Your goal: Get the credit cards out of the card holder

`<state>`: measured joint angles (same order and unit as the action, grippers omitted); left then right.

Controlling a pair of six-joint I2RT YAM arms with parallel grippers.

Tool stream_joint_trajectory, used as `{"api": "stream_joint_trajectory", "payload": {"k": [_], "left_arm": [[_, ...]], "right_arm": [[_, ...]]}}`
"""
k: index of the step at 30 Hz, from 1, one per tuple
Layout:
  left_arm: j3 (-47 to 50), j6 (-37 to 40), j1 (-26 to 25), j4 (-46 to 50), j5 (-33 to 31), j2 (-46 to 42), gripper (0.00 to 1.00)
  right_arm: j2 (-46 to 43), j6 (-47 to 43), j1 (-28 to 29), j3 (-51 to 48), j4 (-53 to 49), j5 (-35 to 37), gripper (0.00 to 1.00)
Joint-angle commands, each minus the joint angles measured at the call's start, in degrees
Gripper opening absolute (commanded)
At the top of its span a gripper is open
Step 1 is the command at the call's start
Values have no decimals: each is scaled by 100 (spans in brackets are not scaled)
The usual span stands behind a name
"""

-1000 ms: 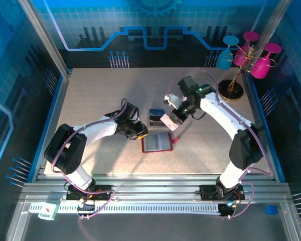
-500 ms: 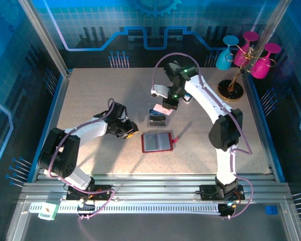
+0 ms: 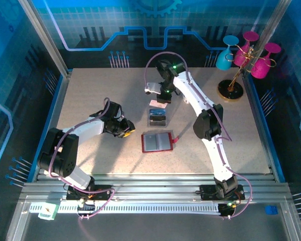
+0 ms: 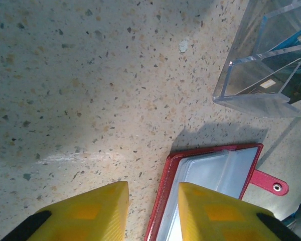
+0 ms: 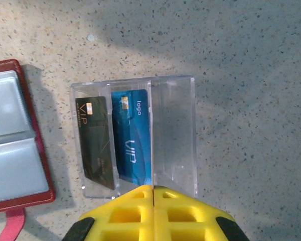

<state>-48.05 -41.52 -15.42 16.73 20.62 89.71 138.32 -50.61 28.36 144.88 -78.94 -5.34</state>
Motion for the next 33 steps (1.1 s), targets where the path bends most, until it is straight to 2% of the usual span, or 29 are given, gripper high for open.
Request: {"api": "stream_joint_trajectory", "payload": {"k": [1, 8, 12, 25, 33], "left_arm": [[94, 161, 57, -17, 185, 17, 32], [233, 91, 66, -104, 186, -1, 32], [263, 66, 70, -124, 188, 3, 32], [253, 93, 65, 18, 161, -119, 33], [249, 74, 65, 20, 135, -129, 33]], "right_arm": [[194, -272, 108, 216, -58, 165, 0], [431, -381, 126, 207, 89, 280, 0], [467, -392, 135, 198, 45, 86, 0], [-37, -509, 162, 207, 452, 49, 0], [55, -612, 161, 207, 542, 51, 0]]}}
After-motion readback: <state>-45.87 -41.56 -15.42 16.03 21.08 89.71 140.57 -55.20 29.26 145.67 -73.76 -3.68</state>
